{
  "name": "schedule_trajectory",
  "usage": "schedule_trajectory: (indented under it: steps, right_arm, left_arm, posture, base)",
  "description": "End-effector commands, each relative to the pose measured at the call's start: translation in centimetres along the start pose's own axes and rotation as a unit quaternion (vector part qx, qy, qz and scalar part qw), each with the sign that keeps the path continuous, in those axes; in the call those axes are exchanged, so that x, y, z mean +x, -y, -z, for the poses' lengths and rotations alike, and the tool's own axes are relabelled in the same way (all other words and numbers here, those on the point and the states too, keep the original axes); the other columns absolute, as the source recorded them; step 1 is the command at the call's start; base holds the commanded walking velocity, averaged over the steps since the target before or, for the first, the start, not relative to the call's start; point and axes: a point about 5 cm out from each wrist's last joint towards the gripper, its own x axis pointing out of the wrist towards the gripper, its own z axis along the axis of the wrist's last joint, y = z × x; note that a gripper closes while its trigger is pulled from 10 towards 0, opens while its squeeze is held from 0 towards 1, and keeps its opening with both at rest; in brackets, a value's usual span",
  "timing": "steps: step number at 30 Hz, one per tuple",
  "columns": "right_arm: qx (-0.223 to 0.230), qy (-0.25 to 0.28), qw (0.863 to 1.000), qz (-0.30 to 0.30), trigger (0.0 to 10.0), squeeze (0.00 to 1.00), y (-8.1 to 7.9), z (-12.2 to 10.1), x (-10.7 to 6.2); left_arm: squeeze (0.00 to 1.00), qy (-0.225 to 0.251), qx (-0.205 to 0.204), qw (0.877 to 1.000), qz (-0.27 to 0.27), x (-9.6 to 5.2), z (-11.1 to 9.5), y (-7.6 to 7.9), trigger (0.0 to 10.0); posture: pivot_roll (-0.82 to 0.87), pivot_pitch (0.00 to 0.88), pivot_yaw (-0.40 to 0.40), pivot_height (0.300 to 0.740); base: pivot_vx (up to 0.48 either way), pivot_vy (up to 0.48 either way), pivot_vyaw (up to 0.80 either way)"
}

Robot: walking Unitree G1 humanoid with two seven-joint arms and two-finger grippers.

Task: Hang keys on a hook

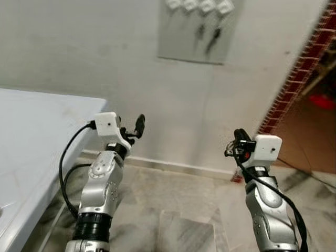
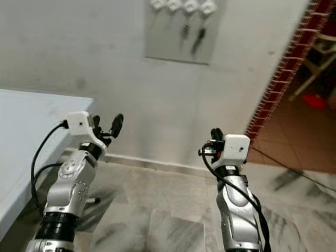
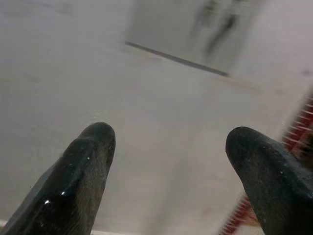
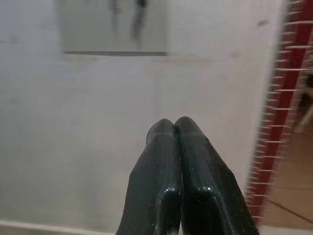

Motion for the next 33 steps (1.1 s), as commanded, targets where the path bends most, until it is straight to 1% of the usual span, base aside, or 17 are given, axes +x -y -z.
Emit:
schedule_trajectory:
  steps: [1,9,19,27,30,31,33]
  right_arm:
    - [0.003,0.028,0.999,-0.017,10.0,0.00,-0.7,-1.1,0.3]
    - [0.013,0.050,0.998,-0.026,10.0,0.00,-0.7,-1.8,0.1]
    - [0.015,0.058,0.998,-0.032,10.0,0.00,-0.7,-2.1,-0.4]
    - [0.015,0.059,0.997,-0.036,10.0,0.00,-0.7,-2.3,-0.5]
    - [0.015,0.059,0.997,-0.037,10.0,0.00,-0.7,-2.3,-0.5]
    - [0.015,0.061,0.997,-0.039,10.0,0.00,-0.7,-2.4,-0.5]
    - [0.017,0.067,0.997,-0.043,10.0,0.00,-0.8,-2.7,-0.5]
  left_arm:
    - [0.00,0.003,0.007,1.000,-0.009,-0.1,-0.5,-0.6,10.0]
    - [0.00,0.000,0.000,1.000,0.003,-0.3,-0.7,-0.3,10.0]
    - [0.00,0.005,-0.012,1.000,0.006,-0.8,-1.0,-0.2,10.0]
    - [0.00,0.004,-0.022,1.000,0.002,-0.9,-1.1,-0.1,10.0]
    - [0.00,-0.002,-0.012,1.000,-0.011,-1.0,-1.0,-0.2,10.0]
    - [0.00,0.011,-0.001,1.000,-0.006,-1.0,-1.2,0.0,10.0]
    - [0.00,0.018,0.018,1.000,0.002,-1.1,-1.4,0.2,10.0]
  posture:
    - [-0.02,0.000,-0.020,0.740]
    - [-0.02,0.000,-0.017,0.740]
    - [-0.02,0.000,-0.015,0.740]
    - [-0.02,0.000,-0.015,0.740]
    - [-0.02,0.000,-0.015,0.740]
    - [-0.01,0.000,-0.016,0.740]
    - [-0.01,0.000,-0.019,0.740]
  base:
    - [0.000,0.000,0.00]
    - [0.000,0.000,0.00]
    - [0.000,0.000,0.00]
    - [0.284,0.000,0.00]
    - [0.094,0.000,0.00]
    - [0.000,0.000,0.00]
    - [0.000,0.000,0.00]
